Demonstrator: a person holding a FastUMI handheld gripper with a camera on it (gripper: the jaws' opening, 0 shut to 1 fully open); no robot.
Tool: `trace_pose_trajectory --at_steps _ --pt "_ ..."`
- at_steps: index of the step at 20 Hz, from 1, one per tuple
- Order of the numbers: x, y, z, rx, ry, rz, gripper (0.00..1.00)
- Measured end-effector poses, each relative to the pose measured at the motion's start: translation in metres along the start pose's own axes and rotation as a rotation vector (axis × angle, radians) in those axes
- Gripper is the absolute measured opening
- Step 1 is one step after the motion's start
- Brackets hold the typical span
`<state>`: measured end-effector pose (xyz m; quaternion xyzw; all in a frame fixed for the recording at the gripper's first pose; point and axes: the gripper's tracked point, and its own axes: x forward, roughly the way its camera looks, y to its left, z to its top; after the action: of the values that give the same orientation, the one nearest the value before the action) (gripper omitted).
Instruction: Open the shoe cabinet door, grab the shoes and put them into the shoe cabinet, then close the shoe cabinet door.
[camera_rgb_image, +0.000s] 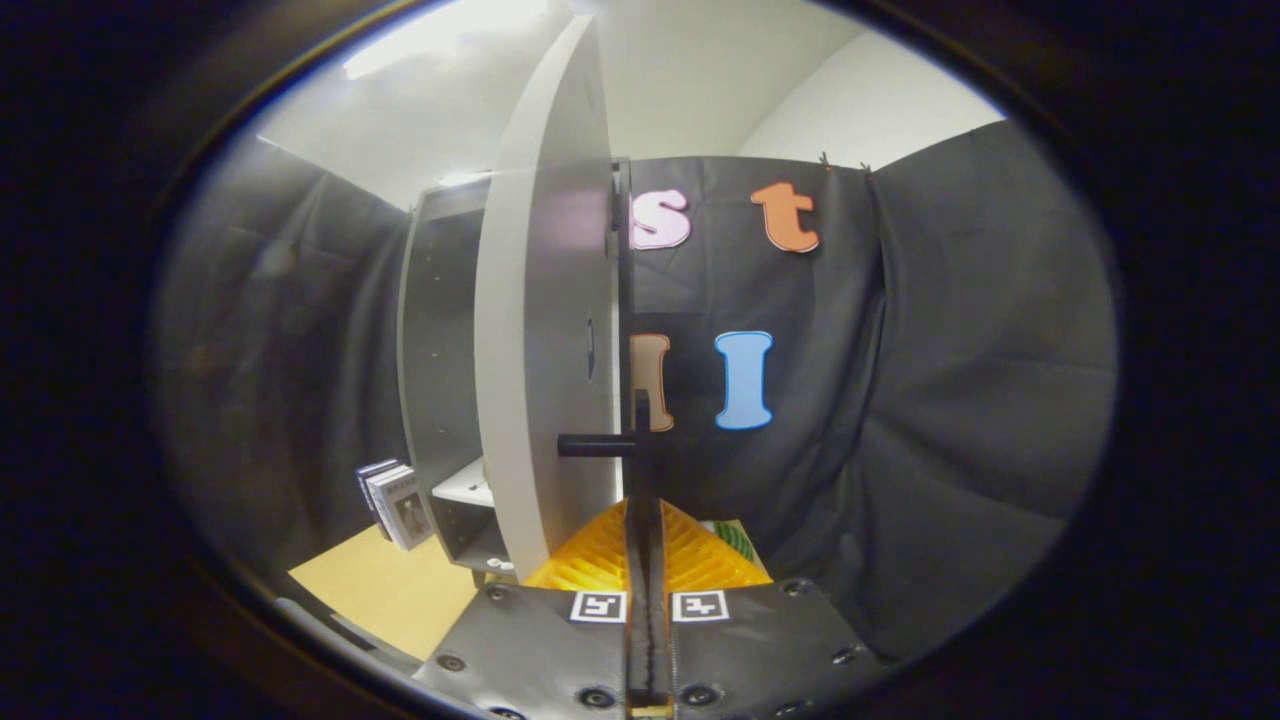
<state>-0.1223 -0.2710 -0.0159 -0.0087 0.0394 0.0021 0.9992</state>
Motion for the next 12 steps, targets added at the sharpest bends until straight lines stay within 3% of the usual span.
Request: trace_pose_trajectory --at_steps 7,12 --pt "-0.026 -0.004 0.001 -0.042 -0.008 -0.049 0.02" --pt "-0.06 0.028 0.0 -0.039 -0.048 -0.095 0.02"
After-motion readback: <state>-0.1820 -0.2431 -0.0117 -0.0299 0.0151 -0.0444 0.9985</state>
